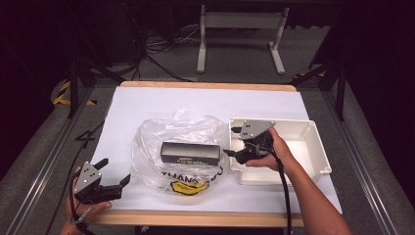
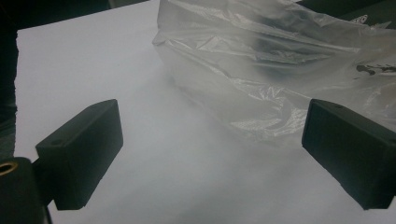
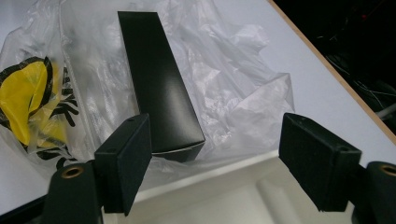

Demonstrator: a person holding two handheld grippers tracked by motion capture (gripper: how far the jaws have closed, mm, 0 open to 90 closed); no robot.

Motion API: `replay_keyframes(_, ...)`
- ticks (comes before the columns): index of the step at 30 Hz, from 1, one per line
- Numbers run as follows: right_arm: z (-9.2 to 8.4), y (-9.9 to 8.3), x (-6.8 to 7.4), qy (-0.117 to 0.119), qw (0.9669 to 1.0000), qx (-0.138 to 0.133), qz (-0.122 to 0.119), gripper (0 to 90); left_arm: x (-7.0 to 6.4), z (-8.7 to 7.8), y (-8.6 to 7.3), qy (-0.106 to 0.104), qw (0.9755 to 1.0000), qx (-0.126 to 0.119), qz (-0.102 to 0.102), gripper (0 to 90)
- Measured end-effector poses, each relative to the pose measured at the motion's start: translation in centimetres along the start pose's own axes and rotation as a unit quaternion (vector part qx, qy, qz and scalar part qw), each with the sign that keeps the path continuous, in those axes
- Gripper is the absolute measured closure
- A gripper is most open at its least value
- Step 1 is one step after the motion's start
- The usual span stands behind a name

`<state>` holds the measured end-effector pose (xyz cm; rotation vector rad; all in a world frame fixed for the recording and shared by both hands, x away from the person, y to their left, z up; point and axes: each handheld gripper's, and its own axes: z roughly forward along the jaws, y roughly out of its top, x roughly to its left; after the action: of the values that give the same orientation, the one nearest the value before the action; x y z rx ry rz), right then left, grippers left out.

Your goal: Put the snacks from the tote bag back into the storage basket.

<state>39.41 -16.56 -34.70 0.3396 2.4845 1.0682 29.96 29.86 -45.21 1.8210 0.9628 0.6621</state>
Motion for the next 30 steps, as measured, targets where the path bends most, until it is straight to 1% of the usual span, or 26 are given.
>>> replay_keyframes(1,0.0,0.0,0.0,0.000,1.0000,0.000,0.000,26.0,0.0,0.0,0.0,0.000,1.0000,0.001,0.000,6.2)
replay_keyframes(2,0.7,0.4,0.0,0.009,0.9999,0.009,-0.007,26.3,0.0,0.0,0.0,0.000,1.0000,0.001,0.003,6.2)
replay_keyframes(6,1.8,1.0,0.1,0.024,0.9993,0.022,-0.019,28.3,0.0,-0.1,0.0,-0.001,1.0000,0.002,0.003,6.2)
replay_keyframes(7,1.8,1.0,0.1,0.024,0.9993,0.022,-0.019,28.3,0.0,-0.1,0.0,-0.001,1.0000,0.002,0.003,6.2)
replay_keyframes(8,2.5,1.4,0.1,0.037,0.9984,0.032,-0.028,28.8,0.0,-0.1,-0.1,-0.003,1.0000,0.002,0.000,6.2)
replay_keyframes(11,3.3,1.8,0.0,0.049,0.9971,0.045,-0.037,29.7,0.0,-0.1,-0.1,-0.003,1.0000,0.002,0.000,6.2)
replay_keyframes(12,3.3,1.8,0.0,0.049,0.9971,0.045,-0.037,29.7,0.0,-0.1,-0.1,-0.003,1.0000,0.002,0.000,6.2)
replay_keyframes(13,3.9,2.2,0.0,0.056,0.9958,0.058,-0.044,29.6,0.0,-0.1,-0.1,-0.003,1.0000,0.002,0.001,6.2)
replay_keyframes(16,4.7,2.6,-0.1,0.070,0.9937,0.072,-0.049,29.7,0.0,-0.2,-0.1,-0.005,1.0000,0.001,0.000,6.2)
replay_keyframes(17,4.8,2.7,-0.1,0.070,0.9932,0.077,-0.052,29.7,0.0,-0.2,-0.1,-0.005,1.0000,0.000,0.001,6.2)
replay_keyframes(23,6.5,3.3,-0.1,0.089,0.9885,0.106,-0.061,29.7,0.1,-0.3,-0.2,-0.004,1.0000,0.001,-0.001,6.2)
replay_keyframes(24,6.8,3.4,-0.1,0.092,0.9872,0.113,-0.065,29.7,0.1,-0.3,-0.2,-0.004,1.0000,0.001,-0.001,6.2)
replay_keyframes(25,7.2,3.5,0.0,0.101,0.9851,0.122,-0.068,29.6,0.1,-0.3,-0.2,-0.005,1.0000,0.001,-0.001,6.3)
replay_keyframes(27,7.8,3.7,0.2,0.102,0.9817,0.141,-0.077,29.5,0.1,-0.3,-0.3,-0.006,1.0000,0.003,0.000,6.3)
replay_keyframes(29,8.2,3.7,0.4,0.113,0.9785,0.151,-0.083,29.7,0.1,-0.3,-0.3,-0.007,1.0000,0.004,0.001,6.3)
replay_keyframes(30,8.2,3.7,0.4,0.113,0.9785,0.151,-0.083,29.7,0.1,-0.3,-0.3,-0.006,1.0000,0.006,0.003,6.3)
